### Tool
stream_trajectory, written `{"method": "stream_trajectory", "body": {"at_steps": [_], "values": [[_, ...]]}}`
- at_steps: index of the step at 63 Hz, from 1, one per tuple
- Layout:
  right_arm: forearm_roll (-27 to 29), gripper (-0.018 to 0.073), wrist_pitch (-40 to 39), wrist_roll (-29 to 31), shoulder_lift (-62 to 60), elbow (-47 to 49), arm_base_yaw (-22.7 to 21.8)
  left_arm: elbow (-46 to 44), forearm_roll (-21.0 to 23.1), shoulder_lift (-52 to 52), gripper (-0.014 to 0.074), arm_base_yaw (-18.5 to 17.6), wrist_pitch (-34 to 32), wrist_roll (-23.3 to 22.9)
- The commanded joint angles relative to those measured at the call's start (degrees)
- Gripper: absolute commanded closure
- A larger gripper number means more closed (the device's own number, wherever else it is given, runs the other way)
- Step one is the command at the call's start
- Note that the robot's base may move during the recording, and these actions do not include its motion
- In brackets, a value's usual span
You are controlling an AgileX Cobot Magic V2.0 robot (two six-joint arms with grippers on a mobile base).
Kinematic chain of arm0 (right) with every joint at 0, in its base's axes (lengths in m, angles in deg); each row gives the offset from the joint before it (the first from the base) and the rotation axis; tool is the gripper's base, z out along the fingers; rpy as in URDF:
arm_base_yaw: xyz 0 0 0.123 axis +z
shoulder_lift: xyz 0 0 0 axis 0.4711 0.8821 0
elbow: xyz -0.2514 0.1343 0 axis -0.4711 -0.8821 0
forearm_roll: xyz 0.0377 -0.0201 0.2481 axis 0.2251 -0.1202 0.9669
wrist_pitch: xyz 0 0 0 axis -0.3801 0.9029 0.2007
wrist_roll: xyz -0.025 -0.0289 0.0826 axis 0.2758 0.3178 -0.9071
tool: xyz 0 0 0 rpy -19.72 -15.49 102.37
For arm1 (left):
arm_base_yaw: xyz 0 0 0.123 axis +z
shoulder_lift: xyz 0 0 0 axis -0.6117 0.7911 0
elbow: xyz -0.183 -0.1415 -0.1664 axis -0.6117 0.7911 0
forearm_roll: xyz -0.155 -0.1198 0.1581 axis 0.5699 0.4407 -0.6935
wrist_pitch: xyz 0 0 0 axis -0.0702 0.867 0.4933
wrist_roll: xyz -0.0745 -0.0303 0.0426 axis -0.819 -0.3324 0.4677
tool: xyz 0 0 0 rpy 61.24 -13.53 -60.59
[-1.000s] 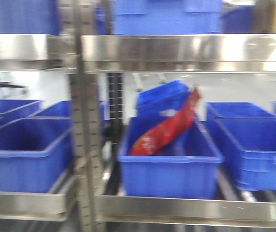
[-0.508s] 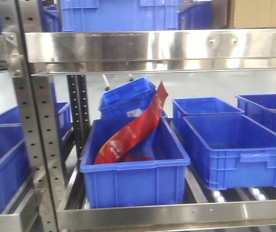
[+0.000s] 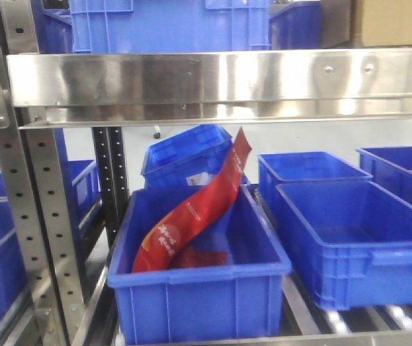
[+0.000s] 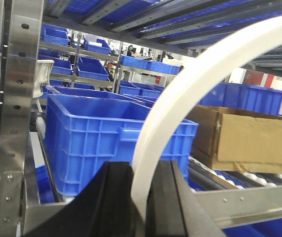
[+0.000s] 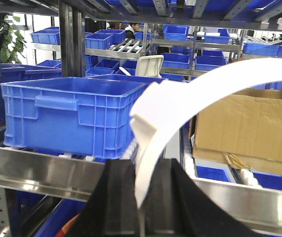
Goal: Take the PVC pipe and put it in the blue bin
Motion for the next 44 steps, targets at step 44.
{"method": "stream_trajectory", "body": {"at_steps": [44], "values": [[-0.49,0.072,-1.54,0.24,-0.16,0.02,-0.32,-0.12,-0.09,0.03,0.0707,0.27,-1.16,-0.25]]}}
